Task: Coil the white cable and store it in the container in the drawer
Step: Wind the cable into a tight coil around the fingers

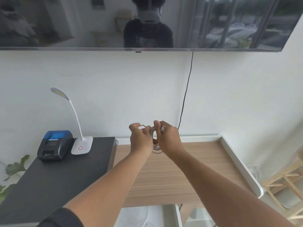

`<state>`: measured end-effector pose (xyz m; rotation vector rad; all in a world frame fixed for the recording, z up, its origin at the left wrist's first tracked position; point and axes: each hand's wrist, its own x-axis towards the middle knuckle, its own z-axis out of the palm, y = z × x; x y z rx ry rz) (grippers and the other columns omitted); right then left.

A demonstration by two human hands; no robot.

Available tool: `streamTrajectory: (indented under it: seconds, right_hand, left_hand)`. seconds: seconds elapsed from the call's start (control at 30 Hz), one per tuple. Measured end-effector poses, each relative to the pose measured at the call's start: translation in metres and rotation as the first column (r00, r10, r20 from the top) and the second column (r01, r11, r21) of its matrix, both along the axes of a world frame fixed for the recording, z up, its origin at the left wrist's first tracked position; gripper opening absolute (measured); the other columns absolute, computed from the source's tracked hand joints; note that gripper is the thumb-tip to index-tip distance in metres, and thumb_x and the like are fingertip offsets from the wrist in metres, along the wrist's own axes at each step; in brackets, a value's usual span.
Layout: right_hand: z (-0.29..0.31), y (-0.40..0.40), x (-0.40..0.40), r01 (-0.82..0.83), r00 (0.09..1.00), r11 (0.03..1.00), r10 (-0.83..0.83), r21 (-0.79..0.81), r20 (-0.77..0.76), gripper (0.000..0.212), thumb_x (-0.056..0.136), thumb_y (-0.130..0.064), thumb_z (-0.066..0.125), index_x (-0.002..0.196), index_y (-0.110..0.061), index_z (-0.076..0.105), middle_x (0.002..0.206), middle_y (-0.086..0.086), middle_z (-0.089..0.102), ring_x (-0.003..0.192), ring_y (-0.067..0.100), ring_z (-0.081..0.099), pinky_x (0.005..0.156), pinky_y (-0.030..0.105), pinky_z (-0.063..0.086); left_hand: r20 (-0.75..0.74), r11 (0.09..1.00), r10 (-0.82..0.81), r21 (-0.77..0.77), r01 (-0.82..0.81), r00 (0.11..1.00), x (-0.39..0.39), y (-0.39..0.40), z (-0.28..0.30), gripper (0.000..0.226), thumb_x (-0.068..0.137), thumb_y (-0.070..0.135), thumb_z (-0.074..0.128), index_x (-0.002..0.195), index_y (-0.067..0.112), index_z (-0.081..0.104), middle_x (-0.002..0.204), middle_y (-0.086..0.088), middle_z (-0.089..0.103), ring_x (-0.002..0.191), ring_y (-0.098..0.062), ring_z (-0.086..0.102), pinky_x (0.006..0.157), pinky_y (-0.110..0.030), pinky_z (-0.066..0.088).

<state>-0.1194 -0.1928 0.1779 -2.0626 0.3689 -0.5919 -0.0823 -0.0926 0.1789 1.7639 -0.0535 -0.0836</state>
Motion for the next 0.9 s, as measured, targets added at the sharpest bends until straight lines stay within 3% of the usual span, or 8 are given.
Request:
streamTrajectory:
  seconds: [0.13,0.2,0.33,0.43,0.57,0.7,0.8,0.9]
  right_hand:
    - [-0.002,0.001,0.002,-0.018,1.000,1.000,0.018,0.005,-0.006,0.044,0.107,-0.044,0.045,0.096,-0.008,0.068,0.079,0.011,0.074,0.069,0.026,0.073,0.064,0.041,0.060]
    - [-0.004,-0.001,0.003,-0.014,1.000,1.000,0.014,-0.005,-0.011,0.045,0.107,-0.045,0.045,0.094,-0.009,0.068,0.079,0.009,0.074,0.067,0.022,0.071,0.061,0.035,0.058]
    - [-0.003,-0.003,0.005,0.026,0.999,0.998,-0.028,-0.049,-0.021,0.042,0.108,-0.042,0.043,0.083,-0.014,0.062,0.060,-0.004,0.064,0.050,0.003,0.056,0.048,0.015,0.036]
    - [0.000,-0.004,0.008,0.021,1.000,0.999,-0.021,-0.029,-0.021,0.041,0.108,-0.042,0.044,0.084,-0.012,0.059,0.062,0.000,0.065,0.053,0.010,0.054,0.048,0.017,0.036]
    - [0.001,-0.005,0.011,0.001,1.000,1.000,-0.001,0.004,-0.014,0.040,0.106,-0.042,0.045,0.086,-0.010,0.058,0.060,0.004,0.062,0.055,0.018,0.052,0.049,0.021,0.038]
    - [-0.001,-0.007,0.011,0.004,1.000,1.000,-0.005,-0.028,-0.017,0.042,0.105,-0.046,0.046,0.083,-0.012,0.059,0.057,-0.005,0.064,0.051,0.007,0.053,0.054,0.026,0.042]
    - [0.000,-0.011,0.012,0.008,0.997,1.000,-0.010,-0.020,-0.070,0.054,0.104,-0.052,0.043,0.073,-0.011,0.058,0.056,-0.007,0.064,0.056,0.013,0.057,0.057,0.029,0.044]
    - [0.000,-0.019,0.010,-0.012,0.991,0.999,0.017,0.040,-0.131,0.059,0.103,-0.055,0.043,0.059,-0.015,0.040,0.041,-0.012,0.043,0.041,0.009,0.039,0.044,0.024,0.033]
  left_hand:
    - [0.017,0.984,-0.062,0.166,0.058,0.998,0.002,0.001,0.004,0.027,0.104,0.029,0.041,0.100,0.016,0.065,0.093,0.001,0.071,0.070,-0.008,0.064,0.054,-0.024,0.039]
    - [0.060,0.972,-0.127,0.209,0.112,0.990,0.000,0.002,0.007,0.034,0.104,0.026,0.037,0.092,0.016,0.068,0.087,0.002,0.072,0.069,-0.012,0.069,0.053,-0.025,0.043]
    - [0.088,0.937,-0.239,0.284,0.206,0.967,-0.001,0.005,0.012,0.033,0.103,0.023,0.033,0.093,0.015,0.063,0.086,0.004,0.069,0.077,-0.023,0.066,0.063,-0.034,0.053]
    - [0.090,0.948,-0.240,0.236,0.213,0.967,0.000,0.006,0.012,0.034,0.102,0.028,0.036,0.090,0.013,0.063,0.083,0.000,0.067,0.073,-0.022,0.061,0.072,-0.044,0.055]
    - [0.101,0.929,-0.288,0.273,0.251,0.952,0.004,0.007,0.007,0.037,0.104,0.042,0.039,0.091,0.017,0.062,0.087,0.006,0.064,0.074,-0.015,0.059,0.064,-0.034,0.046]
    - [0.027,0.935,-0.296,0.211,0.284,0.955,0.004,0.005,0.003,0.036,0.106,0.039,0.034,0.098,0.018,0.062,0.087,0.009,0.060,0.077,-0.012,0.057,0.073,-0.035,0.050]
    - [-0.096,0.952,-0.292,0.066,0.298,0.952,0.003,0.003,0.002,0.039,0.109,0.038,0.031,0.095,0.017,0.061,0.087,0.003,0.056,0.071,-0.018,0.056,0.066,-0.035,0.053]
    - [-0.269,0.943,-0.334,-0.098,0.319,0.904,0.001,0.004,0.002,0.046,0.108,0.045,0.032,0.108,0.012,0.064,0.106,-0.012,0.065,0.082,-0.028,0.059,0.070,-0.037,0.048]
